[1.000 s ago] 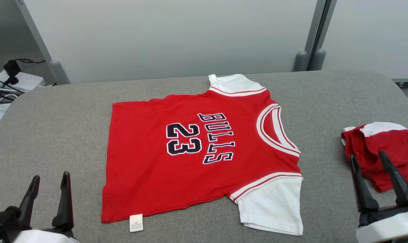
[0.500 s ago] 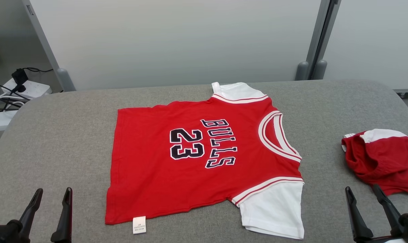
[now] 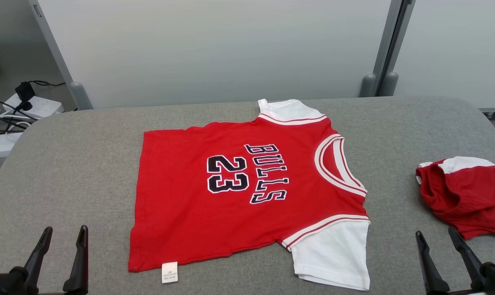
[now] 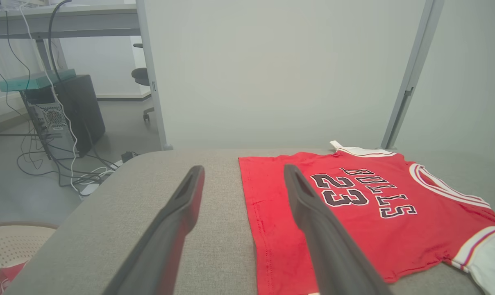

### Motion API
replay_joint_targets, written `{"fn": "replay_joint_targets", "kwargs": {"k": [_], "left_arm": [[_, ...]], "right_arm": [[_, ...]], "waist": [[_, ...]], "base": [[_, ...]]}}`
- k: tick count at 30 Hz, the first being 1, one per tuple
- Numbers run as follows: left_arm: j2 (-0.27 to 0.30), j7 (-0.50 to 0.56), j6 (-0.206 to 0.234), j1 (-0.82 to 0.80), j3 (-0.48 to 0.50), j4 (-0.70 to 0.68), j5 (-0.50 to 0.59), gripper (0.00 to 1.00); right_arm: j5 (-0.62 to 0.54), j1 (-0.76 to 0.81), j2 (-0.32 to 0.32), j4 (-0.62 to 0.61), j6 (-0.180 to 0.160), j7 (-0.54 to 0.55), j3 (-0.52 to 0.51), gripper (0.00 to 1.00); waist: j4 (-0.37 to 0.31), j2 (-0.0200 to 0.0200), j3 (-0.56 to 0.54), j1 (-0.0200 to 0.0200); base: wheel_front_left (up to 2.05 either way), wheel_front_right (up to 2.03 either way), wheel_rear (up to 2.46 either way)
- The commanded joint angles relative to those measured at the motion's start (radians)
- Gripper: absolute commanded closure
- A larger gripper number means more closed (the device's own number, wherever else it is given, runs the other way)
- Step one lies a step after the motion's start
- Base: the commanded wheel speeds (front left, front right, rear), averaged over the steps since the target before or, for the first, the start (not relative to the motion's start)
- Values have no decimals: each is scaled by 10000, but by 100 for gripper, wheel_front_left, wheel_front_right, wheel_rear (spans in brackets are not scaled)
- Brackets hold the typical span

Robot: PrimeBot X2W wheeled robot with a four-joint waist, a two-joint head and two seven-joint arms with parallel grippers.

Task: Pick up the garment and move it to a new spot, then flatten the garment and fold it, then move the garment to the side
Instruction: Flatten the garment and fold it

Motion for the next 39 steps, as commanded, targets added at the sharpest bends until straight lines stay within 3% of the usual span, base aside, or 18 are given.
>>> {"fn": "replay_joint_targets", "kwargs": {"k": [1, 8, 32, 39], "left_arm": [[189, -131, -79, -363, 554, -187, 53, 0], [-466, -131, -256, -213, 941, -206, 386, 0], [-902, -131, -649, -329, 1105, 184, 907, 0], [-1010, 118, -772, -616, 752, 383, 883, 0]], "right_arm": [[-107, -175, -187, -185, 42, -144, 221, 0], [-71, -232, -175, -124, 42, -150, 230, 0], [-148, -346, -195, -58, 42, 0, 315, 0], [16, -424, -253, 100, 42, 377, 853, 0]], "waist": [[1, -1, 4, 0], [35, -1, 47, 0], [92, -1, 80, 0], [125, -1, 407, 0]], "base": [[0, 0, 0], [0, 0, 0], [0, 0, 0], [0, 0, 0]]}}
